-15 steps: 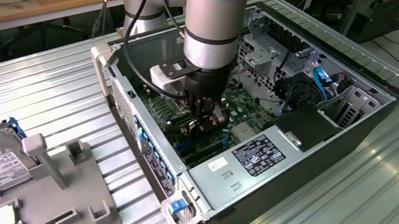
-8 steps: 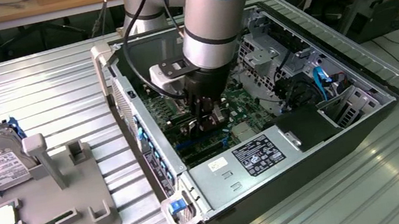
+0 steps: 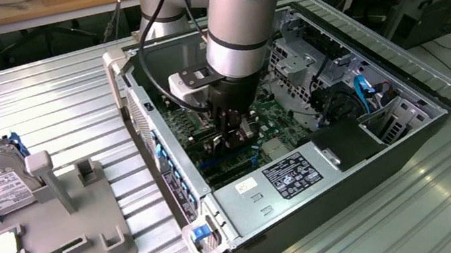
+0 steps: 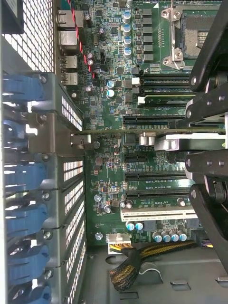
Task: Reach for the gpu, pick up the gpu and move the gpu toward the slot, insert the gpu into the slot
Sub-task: 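Insert the gpu into the slot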
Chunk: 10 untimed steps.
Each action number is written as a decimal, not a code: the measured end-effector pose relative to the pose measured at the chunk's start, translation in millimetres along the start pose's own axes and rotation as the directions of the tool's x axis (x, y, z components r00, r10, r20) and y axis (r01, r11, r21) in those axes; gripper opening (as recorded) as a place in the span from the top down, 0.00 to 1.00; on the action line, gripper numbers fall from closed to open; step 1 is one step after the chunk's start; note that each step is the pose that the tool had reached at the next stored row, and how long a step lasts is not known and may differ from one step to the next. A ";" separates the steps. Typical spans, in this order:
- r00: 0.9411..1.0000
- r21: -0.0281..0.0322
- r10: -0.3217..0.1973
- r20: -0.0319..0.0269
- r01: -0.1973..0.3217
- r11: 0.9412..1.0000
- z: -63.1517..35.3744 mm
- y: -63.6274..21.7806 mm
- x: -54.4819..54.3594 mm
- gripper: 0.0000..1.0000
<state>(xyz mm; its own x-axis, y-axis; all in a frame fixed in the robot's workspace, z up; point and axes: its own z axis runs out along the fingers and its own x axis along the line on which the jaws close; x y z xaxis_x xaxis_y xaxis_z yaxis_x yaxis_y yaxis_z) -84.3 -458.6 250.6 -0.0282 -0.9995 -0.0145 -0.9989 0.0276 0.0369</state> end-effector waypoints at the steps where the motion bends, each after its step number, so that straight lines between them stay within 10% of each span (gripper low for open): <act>1: 1.000 0.000 0.000 0.000 0.000 1.000 0.0 0.0 0.0 0.73; 10: 1.000 0.000 0.000 0.000 0.000 1.000 0.0 0.3 -0.1 0.73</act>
<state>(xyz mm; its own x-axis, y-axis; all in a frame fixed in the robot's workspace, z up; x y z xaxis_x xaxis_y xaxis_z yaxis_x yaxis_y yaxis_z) -84.6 -458.5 250.5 -0.0280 -0.9995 -0.0145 -0.9989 0.0275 0.0369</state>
